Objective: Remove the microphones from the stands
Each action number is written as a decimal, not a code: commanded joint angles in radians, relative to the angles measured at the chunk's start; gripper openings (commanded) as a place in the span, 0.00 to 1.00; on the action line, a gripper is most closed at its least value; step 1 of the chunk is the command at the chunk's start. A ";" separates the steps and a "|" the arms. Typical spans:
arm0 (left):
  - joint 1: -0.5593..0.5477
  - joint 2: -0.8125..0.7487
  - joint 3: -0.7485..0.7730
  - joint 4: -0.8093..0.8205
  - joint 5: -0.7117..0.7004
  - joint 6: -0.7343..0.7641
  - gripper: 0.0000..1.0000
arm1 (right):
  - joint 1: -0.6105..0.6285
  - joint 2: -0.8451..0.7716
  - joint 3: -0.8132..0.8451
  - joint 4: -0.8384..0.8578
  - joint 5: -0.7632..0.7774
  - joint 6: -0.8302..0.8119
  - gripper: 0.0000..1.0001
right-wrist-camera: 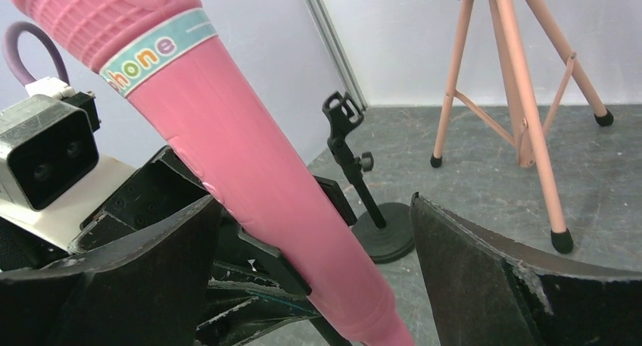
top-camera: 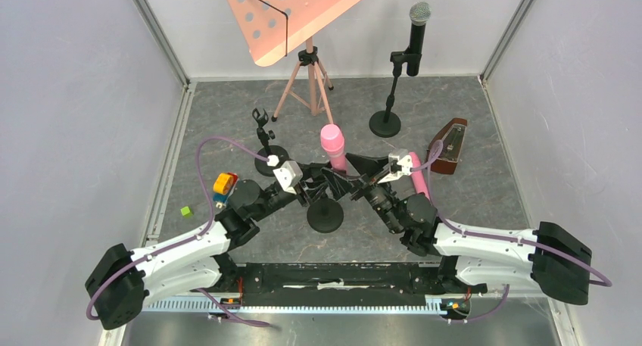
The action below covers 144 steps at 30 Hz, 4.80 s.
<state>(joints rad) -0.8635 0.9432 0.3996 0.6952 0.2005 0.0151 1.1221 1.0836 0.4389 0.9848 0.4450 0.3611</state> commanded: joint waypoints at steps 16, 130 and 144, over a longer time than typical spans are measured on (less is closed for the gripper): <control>-0.006 0.096 -0.080 -0.358 0.032 0.039 0.08 | -0.005 0.150 -0.061 -0.427 0.026 -0.097 0.98; 0.169 -0.103 0.264 -0.712 0.301 0.341 0.46 | -0.015 -0.004 0.187 -0.443 -0.045 -0.188 0.57; 0.170 -0.103 0.289 -0.779 0.255 0.334 0.04 | -0.015 -0.033 0.163 -0.438 0.014 -0.189 0.48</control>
<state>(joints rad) -0.7013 0.8448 0.6491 -0.0582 0.4950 0.3237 1.1103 1.0798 0.6209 0.5148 0.4114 0.1673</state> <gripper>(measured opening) 0.491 0.519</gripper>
